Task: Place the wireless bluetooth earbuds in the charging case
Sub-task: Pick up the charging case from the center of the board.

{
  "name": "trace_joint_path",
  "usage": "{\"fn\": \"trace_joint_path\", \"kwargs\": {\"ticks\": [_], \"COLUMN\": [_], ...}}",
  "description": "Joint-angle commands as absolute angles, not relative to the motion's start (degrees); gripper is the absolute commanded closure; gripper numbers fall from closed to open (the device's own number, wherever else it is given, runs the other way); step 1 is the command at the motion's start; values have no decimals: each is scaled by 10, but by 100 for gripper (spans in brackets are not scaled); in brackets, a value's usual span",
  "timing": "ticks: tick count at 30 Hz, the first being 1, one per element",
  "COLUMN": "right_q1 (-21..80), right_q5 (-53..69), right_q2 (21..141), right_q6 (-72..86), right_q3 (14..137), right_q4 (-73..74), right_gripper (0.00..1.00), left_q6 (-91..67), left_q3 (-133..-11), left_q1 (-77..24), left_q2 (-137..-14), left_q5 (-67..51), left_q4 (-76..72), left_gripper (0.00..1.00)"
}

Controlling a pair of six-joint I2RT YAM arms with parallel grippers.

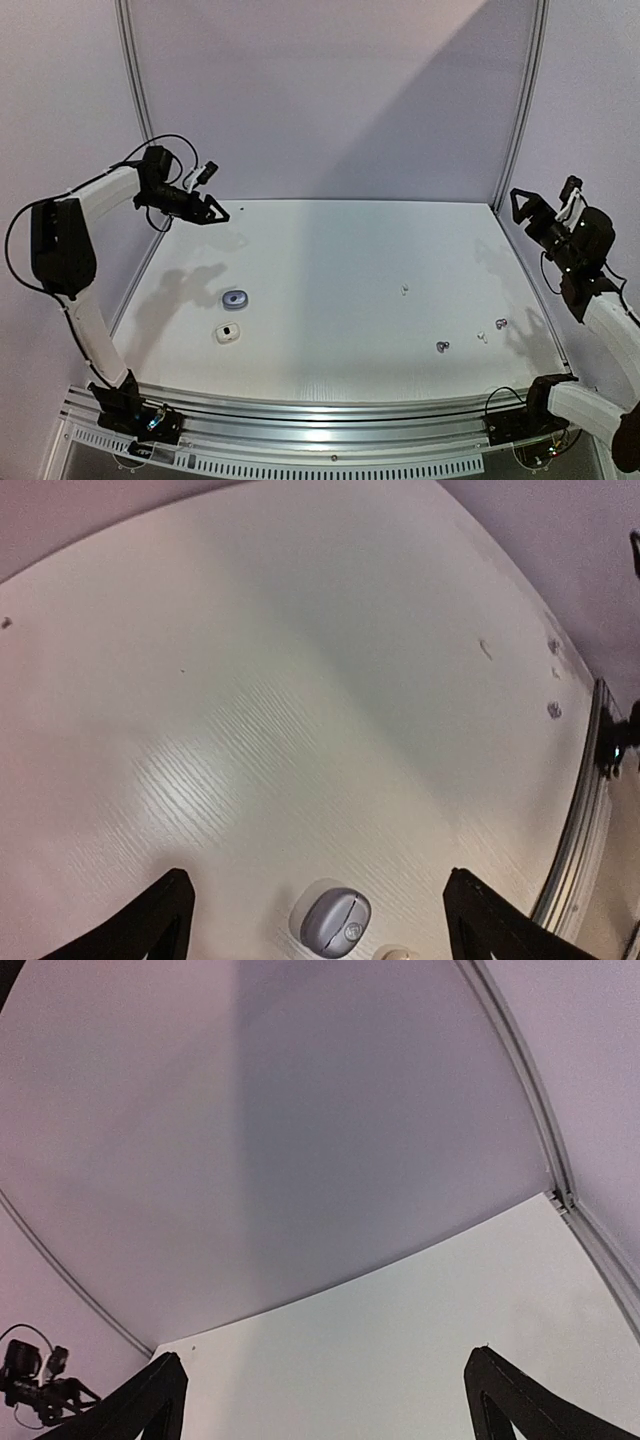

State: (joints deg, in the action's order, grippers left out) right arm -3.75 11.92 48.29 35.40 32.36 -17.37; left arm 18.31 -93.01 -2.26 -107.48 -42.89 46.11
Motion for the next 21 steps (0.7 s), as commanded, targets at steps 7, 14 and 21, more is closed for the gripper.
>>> {"fn": "trace_joint_path", "kwargs": {"ticks": [7,14,21], "right_q1": [80,124,130], "right_q5": [128,116,105], "right_q2": [576,602,600], "right_q6": [336,359,365], "right_q3": [431,429,425], "right_q4": [-57,-75,-78], "right_gripper": [1,1,1], "left_q6": [517,543,553], "left_q3": [-890,-823,-757], "left_q1": [-136,-163,-167], "left_q2": [-1117,-1139,-1115], "left_q5": [-271,-205,-190], "left_q4": [594,530,449], "left_gripper": [1,1,1]}}
